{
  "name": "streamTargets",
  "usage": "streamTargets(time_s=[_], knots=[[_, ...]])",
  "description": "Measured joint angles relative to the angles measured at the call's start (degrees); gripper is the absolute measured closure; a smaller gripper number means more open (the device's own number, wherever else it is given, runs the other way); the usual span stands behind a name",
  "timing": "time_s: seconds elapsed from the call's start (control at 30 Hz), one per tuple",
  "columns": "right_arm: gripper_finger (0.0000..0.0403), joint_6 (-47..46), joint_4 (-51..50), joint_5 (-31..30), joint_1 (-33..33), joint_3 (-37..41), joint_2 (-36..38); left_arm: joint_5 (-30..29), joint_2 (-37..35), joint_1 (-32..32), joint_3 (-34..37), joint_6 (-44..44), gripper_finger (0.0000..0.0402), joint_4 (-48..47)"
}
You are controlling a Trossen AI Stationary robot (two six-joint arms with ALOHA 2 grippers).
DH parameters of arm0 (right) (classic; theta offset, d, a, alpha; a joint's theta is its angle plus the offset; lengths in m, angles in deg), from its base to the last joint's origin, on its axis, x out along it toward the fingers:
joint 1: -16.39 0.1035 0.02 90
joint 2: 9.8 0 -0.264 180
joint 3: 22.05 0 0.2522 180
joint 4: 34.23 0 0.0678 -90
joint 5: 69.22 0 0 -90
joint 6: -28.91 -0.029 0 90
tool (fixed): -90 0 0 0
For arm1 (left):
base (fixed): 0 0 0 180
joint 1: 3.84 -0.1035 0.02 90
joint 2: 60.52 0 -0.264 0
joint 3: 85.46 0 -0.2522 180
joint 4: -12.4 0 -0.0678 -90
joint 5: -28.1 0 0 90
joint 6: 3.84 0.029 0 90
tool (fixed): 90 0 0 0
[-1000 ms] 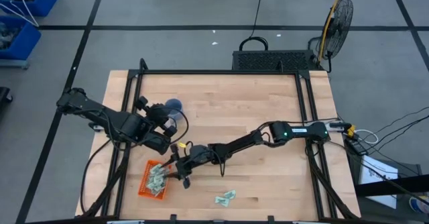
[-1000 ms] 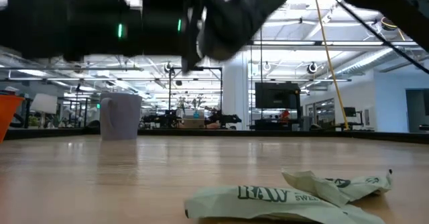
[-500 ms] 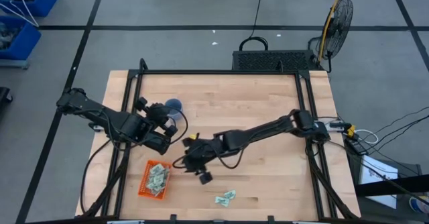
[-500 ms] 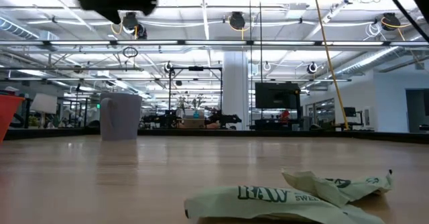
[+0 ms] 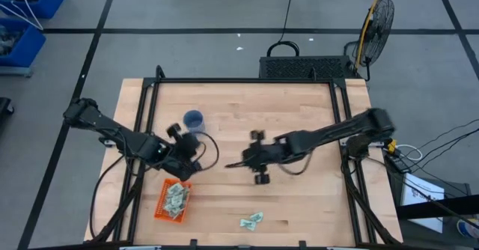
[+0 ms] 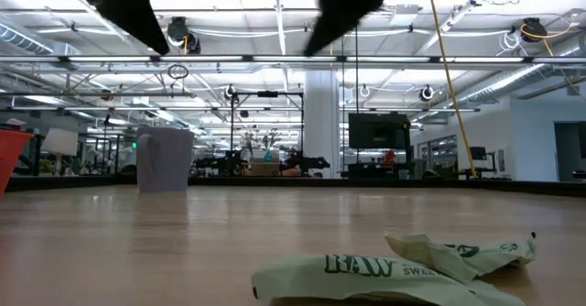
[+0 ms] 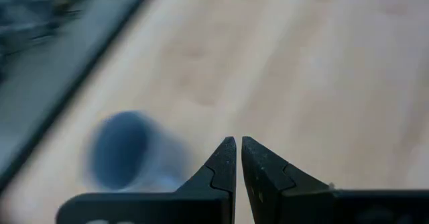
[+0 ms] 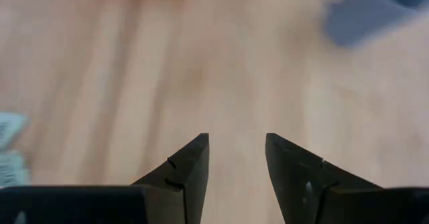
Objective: Pick and place Stevia / Truvia into bins
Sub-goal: Put the stevia packet into the orange bin
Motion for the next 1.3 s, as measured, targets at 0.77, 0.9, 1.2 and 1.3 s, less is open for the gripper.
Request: streamTargets(time_s=[0.77, 0.9, 1.2, 1.3], knots=[[0.0268, -2.4, 56.6, -2.9, 1.8, 56.4, 46.2, 31.4, 14.7, -1.5, 12.3, 25.7, 0.0301, 65.3], [0.0268, -2.3, 56.2, -2.9, 1.8, 56.4, 46.4, 40.3, 21.8, -2.4, 8.5, 27.3, 0.0247, 65.4], [0.0268, -2.3, 56.5, -2.9, 1.8, 56.4, 46.2, 50.5, 37.3, -2.2, -1.7, 29.2, 0.0204, 65.8], [0.0268, -2.3, 56.5, -2.9, 1.8, 56.4, 46.2, 52.0, 40.2, -1.6, -4.2, 30.7, 0.0204, 65.7]])
